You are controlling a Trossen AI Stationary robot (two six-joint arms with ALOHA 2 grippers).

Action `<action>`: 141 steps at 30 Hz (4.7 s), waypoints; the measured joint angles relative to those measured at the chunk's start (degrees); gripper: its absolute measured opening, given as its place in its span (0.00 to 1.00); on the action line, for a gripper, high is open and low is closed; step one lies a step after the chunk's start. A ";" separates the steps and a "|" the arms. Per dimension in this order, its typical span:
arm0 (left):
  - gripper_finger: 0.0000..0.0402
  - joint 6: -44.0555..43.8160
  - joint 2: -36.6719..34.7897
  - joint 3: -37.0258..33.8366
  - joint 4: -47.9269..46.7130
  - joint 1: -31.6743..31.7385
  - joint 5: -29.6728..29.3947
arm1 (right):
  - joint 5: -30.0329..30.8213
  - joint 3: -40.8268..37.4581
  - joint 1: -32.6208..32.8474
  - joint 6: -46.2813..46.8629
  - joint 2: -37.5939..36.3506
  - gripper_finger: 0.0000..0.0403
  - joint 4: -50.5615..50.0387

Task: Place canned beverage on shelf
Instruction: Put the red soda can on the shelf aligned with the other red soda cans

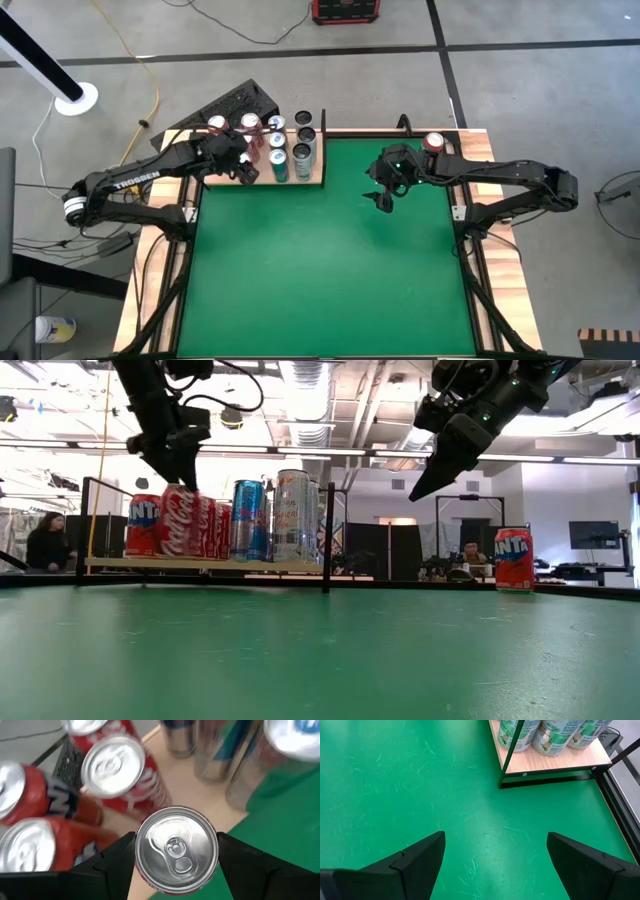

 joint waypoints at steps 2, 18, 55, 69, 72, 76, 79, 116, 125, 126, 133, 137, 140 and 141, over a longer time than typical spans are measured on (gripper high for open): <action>0.59 0.11 -1.43 -0.14 -0.94 0.00 0.06 | 0.00 0.02 0.00 -0.23 0.00 0.92 0.02; 0.59 1.53 -3.15 -9.31 11.09 1.33 3.52 | 0.00 0.01 0.00 0.42 0.00 0.92 0.17; 0.68 10.13 -5.86 -8.65 9.27 5.57 7.18 | 0.00 0.02 0.02 0.62 0.00 0.92 0.52; 0.78 10.14 -5.83 -8.33 9.47 5.55 7.13 | 0.00 0.01 0.02 0.45 0.00 0.93 0.52; 0.78 10.14 -5.79 -7.18 9.58 5.55 7.19 | 0.00 0.00 0.02 0.45 0.00 0.93 0.52; 0.78 10.97 -5.82 -5.12 9.96 5.55 6.81 | 0.00 0.00 0.02 0.45 0.00 0.93 0.52; 0.78 11.60 -5.82 -3.43 10.36 5.55 6.32 | 0.00 0.00 0.00 0.47 0.00 0.93 0.52; 0.75 23.00 -10.34 0.66 16.76 5.57 18.38 | 28.36 12.35 -35.17 42.23 3.41 0.92 -28.97; 0.74 22.95 -10.34 0.66 16.38 5.57 19.87 | 38.22 12.17 -31.40 54.33 9.83 0.92 -35.46; 0.74 22.95 -10.34 0.66 16.25 5.60 19.87 | 38.85 12.17 -31.27 55.27 10.82 0.92 -36.57; 0.74 22.97 -10.34 0.66 15.71 5.60 19.87 | 38.04 12.15 -31.89 56.18 16.73 0.92 -37.88; 0.74 22.97 -10.34 0.66 15.60 5.60 19.89 | 34.71 12.24 -32.80 52.34 18.65 0.93 -35.01; 0.74 22.93 -10.34 0.66 15.49 5.60 19.87 | 33.16 12.35 -32.81 48.54 19.31 0.93 -31.17; 0.74 22.91 -10.34 0.66 15.49 5.60 19.85 | 32.70 12.35 -32.80 47.58 19.44 0.93 -30.16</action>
